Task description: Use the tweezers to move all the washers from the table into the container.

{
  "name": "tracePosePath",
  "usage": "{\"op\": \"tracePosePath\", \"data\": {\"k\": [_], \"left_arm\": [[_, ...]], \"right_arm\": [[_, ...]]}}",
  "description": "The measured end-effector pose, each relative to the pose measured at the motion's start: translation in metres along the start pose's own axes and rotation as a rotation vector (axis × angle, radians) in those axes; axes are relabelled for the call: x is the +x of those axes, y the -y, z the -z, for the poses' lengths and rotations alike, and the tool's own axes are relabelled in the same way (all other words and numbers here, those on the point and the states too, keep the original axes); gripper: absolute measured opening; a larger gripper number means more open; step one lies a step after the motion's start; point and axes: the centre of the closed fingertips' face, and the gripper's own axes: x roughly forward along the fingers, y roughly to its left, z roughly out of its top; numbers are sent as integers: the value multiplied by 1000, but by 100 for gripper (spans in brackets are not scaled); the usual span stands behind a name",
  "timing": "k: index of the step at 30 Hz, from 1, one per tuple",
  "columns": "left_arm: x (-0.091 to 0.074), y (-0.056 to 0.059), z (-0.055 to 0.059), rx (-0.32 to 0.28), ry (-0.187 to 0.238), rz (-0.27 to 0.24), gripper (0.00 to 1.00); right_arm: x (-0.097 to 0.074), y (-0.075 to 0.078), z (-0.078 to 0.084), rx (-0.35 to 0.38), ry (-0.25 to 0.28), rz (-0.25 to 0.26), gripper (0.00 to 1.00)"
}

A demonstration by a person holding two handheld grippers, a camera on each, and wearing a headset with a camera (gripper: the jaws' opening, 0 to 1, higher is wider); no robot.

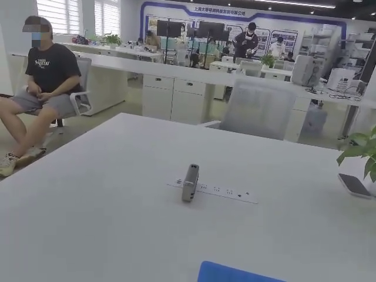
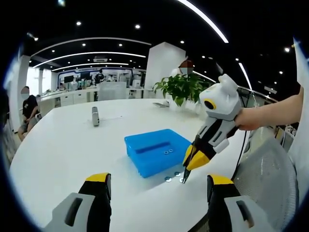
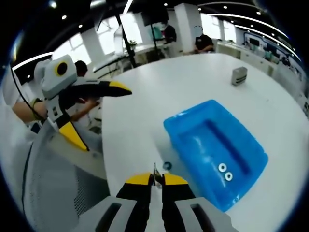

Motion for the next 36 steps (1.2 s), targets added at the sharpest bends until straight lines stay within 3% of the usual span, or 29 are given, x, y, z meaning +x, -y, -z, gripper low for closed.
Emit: {"op": "tracePosePath", "data": {"k": [7,12,18,22,24,27,36], "left_arm": [[0,0,2,2,-6,-2,83],[0,0,2,3,-8,-4,83],[-1,-1,1,8,0,-12,81],[-2,-1,-3,22,13,-15,80],[-2,-2,-4,20,19,-19,80],[-2,-2,-3,11,18,-20,80],[-2,-2,-3,14,17,-18,80]], "right_arm": [[6,0,2,-128,11,37,5],[10,3,3,-151,76,84,4],[9,9,5,-51,199,126,4],[2,10,8,-88,224,149,3],[2,7,6,-86,249,128,2],[0,8,7,-19,269,110,2],[-21,12,-6,12,365,102,2]]}}
